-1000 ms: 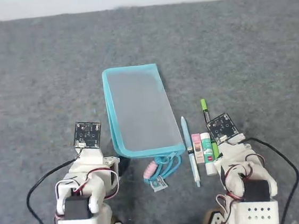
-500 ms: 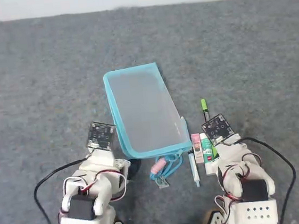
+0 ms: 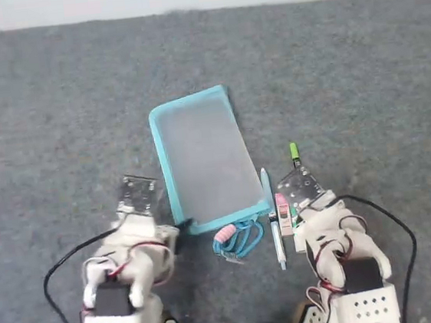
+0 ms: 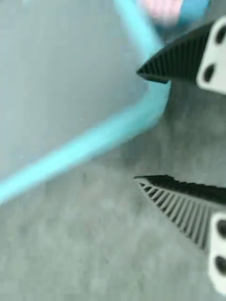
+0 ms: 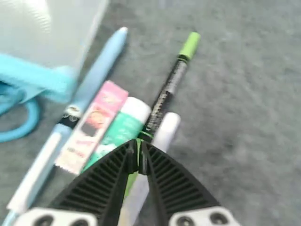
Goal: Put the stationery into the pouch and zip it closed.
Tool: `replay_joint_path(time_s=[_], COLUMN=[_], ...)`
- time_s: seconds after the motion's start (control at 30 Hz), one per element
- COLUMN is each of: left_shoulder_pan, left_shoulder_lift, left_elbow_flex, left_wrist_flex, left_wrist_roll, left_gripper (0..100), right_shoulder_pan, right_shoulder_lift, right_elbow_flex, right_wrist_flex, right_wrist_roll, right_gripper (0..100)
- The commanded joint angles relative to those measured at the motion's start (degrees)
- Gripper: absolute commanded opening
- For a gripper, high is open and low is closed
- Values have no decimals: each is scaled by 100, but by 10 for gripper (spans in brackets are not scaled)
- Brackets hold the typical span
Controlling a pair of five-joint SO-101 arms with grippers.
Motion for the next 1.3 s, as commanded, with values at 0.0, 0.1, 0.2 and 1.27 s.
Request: replay_joint_path(time_s=[0.0, 0.1, 0.2, 1.27], left_shoulder_pan=[-1020, -1143, -1169, -2207], left_shoulder_lift=[-123, -123, -123, -123], left_elbow_flex=[-40, -40, -48, -48], left_wrist_flex=[-431, -536, -536, -941], left_wrist_roll=[-1292, -1363, -1380, -1354], left_gripper=[306, 306, 306, 306], right_shoulder_pan=[330, 330, 136, -3934], right_shoulder_lift=[-4, 13, 435, 8831], right_elbow_flex=[-695, -1011, -1257, -5811], right_wrist_flex=[127, 286, 233, 505], right_wrist_roll=[105, 105, 132, -1275], right_gripper=[16, 16, 16, 7])
